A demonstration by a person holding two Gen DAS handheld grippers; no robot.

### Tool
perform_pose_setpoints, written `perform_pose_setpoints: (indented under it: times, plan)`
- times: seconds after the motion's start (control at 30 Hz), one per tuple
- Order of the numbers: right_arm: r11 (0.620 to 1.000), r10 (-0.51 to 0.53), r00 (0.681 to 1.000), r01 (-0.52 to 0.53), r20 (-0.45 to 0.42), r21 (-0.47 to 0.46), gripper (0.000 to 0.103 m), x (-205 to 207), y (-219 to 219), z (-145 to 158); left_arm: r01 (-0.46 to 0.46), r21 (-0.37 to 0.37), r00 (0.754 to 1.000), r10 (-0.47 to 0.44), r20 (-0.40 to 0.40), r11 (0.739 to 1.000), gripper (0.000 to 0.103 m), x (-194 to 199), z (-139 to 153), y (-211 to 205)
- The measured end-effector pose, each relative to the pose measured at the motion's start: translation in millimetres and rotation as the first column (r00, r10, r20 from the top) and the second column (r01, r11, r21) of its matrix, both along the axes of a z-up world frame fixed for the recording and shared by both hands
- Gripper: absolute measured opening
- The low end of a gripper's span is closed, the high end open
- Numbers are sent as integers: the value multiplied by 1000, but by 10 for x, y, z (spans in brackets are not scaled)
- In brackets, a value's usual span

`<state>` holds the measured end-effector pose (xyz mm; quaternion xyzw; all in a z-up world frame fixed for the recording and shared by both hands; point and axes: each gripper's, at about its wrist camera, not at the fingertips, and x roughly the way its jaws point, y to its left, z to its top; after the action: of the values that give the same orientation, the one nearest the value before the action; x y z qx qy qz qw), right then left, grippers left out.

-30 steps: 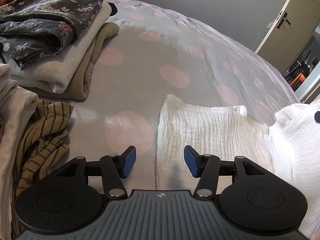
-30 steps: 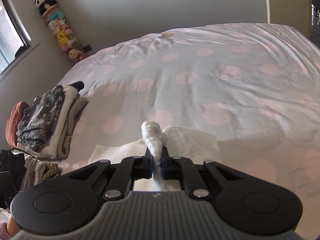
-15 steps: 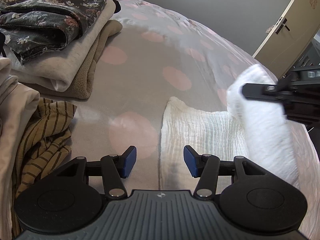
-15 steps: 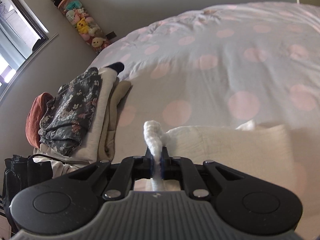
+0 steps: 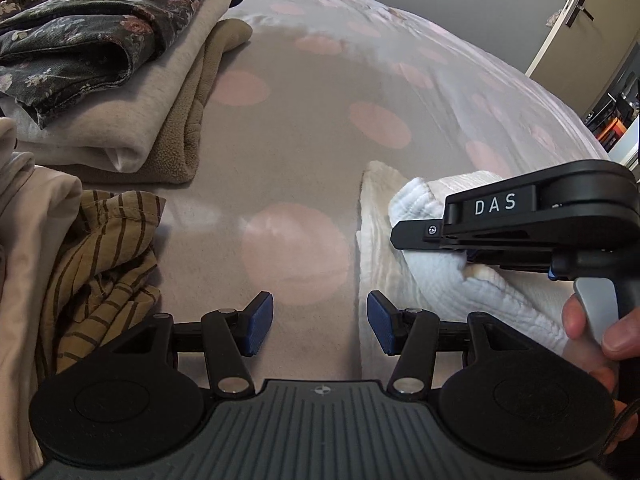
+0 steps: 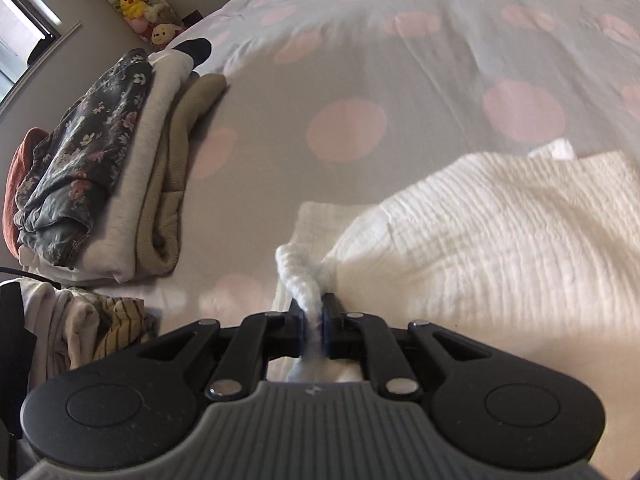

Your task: Fold clothes

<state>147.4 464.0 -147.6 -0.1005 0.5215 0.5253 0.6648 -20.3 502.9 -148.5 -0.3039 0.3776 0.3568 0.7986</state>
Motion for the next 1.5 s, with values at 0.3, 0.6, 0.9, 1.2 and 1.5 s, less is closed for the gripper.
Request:
perform_pose_setpoints:
  times: [0.3, 0.6, 0.9, 1.2, 1.5]
  plan:
    - [989, 50, 990, -66, 128, 128, 41, 22, -548, 593, 28, 23, 999, -29, 19, 999, 50, -104, 201, -132]
    - [978, -87, 929, 11, 360, 207, 85, -11, -2041, 784, 114, 25, 993, -115, 40, 993, 50, -235, 396, -643]
    - [942, -256, 913, 164, 316, 291, 86, -133, -2952, 469, 168, 43, 985, -170, 36, 985, 51, -196, 402, -1057]
    - [944, -228, 946, 157, 230, 289, 85, 39, -2865, 185, 166, 23, 986, -165, -35, 986, 51, -176, 237, -1136]
    - [944, -237, 919, 141, 316, 297, 86, -91, -2734, 62, 203, 2, 976, -202, -87, 979, 51, -55, 89, -1142]
